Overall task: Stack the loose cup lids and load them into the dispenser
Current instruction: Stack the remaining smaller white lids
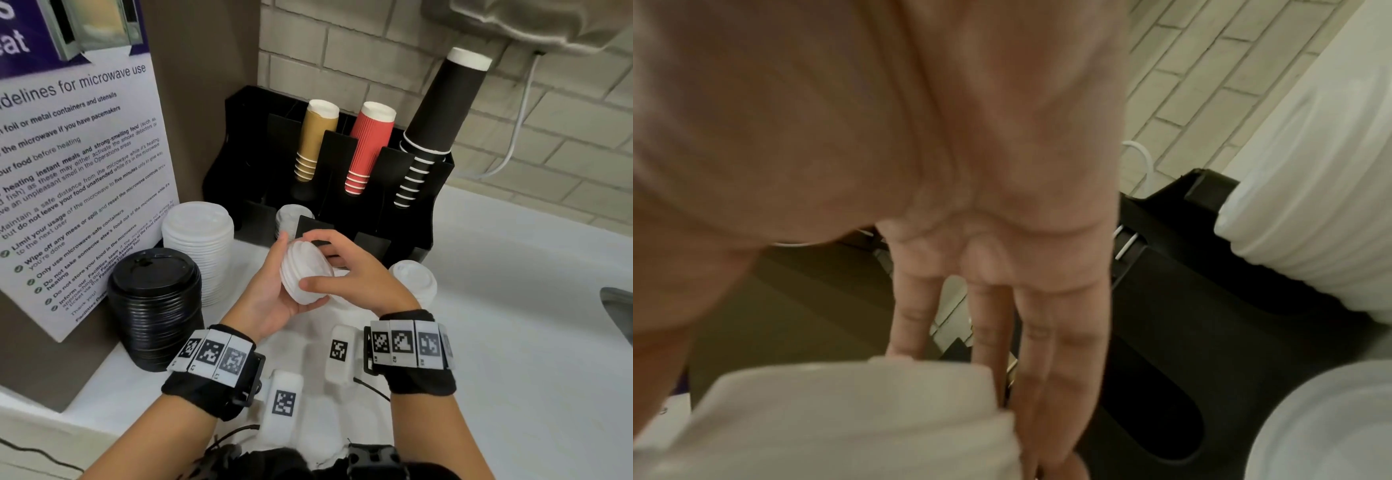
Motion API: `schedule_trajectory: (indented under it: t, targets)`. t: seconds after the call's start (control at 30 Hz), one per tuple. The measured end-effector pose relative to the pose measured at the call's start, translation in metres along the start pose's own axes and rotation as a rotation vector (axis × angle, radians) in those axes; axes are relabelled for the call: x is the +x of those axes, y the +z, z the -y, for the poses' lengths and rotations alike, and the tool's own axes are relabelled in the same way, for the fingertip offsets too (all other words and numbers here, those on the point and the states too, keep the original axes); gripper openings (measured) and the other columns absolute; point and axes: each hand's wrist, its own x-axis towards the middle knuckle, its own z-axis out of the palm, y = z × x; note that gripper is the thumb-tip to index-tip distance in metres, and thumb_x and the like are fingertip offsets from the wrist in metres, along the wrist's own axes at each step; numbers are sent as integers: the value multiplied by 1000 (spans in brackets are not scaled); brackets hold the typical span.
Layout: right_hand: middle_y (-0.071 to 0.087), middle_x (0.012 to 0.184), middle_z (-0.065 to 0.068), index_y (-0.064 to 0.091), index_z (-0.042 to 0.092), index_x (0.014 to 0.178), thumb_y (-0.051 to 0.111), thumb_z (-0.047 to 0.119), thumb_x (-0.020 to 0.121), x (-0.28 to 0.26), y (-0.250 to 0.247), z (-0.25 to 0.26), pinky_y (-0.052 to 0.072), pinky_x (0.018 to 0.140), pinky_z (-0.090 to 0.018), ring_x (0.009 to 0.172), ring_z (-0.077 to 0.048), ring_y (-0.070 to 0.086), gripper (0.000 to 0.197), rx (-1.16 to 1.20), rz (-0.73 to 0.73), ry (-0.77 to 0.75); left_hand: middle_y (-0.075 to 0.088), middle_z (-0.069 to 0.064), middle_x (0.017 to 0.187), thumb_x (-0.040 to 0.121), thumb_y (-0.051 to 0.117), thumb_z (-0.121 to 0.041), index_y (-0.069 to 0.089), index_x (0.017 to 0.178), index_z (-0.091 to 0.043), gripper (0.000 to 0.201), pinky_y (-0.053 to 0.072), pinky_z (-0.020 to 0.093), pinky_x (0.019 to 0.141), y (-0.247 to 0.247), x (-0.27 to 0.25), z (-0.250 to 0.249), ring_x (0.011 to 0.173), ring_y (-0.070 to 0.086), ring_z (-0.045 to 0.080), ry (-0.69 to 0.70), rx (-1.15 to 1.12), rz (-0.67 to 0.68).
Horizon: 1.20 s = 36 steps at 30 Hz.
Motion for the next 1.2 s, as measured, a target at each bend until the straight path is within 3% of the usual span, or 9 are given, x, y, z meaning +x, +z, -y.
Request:
schedule_trajectory:
  t: [0.2, 0.3, 0.4, 0.5, 0.7, 0.87, 1.0, 1.2]
  targets:
    - [63, 110, 20, 55, 48, 120, 78, 25, 76, -4, -3, -2, 49, 92, -24, 105, 2, 58, 55, -3, 6, -30, 69, 9, 122, 80, 50, -62, 61, 128, -20, 64, 58, 43, 77, -1, -1, 1, 111, 67, 22, -16, 76, 47]
    - [62, 109, 21, 55, 47, 119, 79, 22, 75, -4, -1, -2, 53, 82, -21, 105, 3, 57, 56, 6, 14, -45, 67, 12, 125, 80, 51, -61, 57, 132, -17, 69, 58, 45, 80, 2, -1, 1, 114, 65, 27, 12, 44, 18]
    - [61, 108, 19, 55, 42, 117, 80, 18, 74, -4, 2, -2, 59, 74, -25, 106, 1, 57, 55, 36, 8, -63, 67, 14, 124, 78, 52, -62, 56, 133, -16, 72, 58, 42, 73, 2, -1, 1, 111, 67, 28, 37, 14, -1]
    - [61, 108, 17, 56, 39, 116, 81, 16, 74, -4, 4, -1, 54, 65, -15, 102, 7, 57, 54, 62, -15, -78, 68, 12, 122, 79, 52, -62, 57, 132, -17, 70, 58, 41, 73, 0, -3, 0, 109, 68, 26, 38, 17, 30]
    - [59, 116, 10, 57, 38, 121, 81, 20, 73, -1, 7, 2, 45, 94, -22, 110, -2, 56, 57, -52, -6, -82, 68, 9, 124, 77, 56, -62, 57, 133, -18, 71, 58, 43, 77, -4, -5, -2, 110, 68, 24, 22, 56, 5]
    - [58, 118, 6, 55, 32, 128, 89, 29, 64, 3, 12, 6, 43, 97, -21, 110, -5, 56, 72, -129, -10, -101, 67, 14, 123, 73, 56, -62, 57, 131, -16, 74, 60, 42, 80, 1, -5, -4, 106, 69, 26, 5, 17, -59]
    - [60, 117, 4, 55, 30, 129, 89, 30, 63, 6, 16, 6, 46, 101, -30, 110, -8, 57, 74, -161, -7, -101, 67, 14, 124, 83, 50, -63, 58, 131, -17, 67, 55, 45, 89, 1, -4, -5, 111, 66, 27, -5, 15, -87]
    - [59, 115, 0, 56, 30, 126, 85, 23, 67, 17, 19, 8, 49, 96, -36, 107, -14, 56, 66, -230, 6, -109, 70, 9, 117, 93, 42, -60, 61, 127, -16, 59, 60, 40, 76, 1, -3, -7, 100, 70, 21, 20, -16, -69]
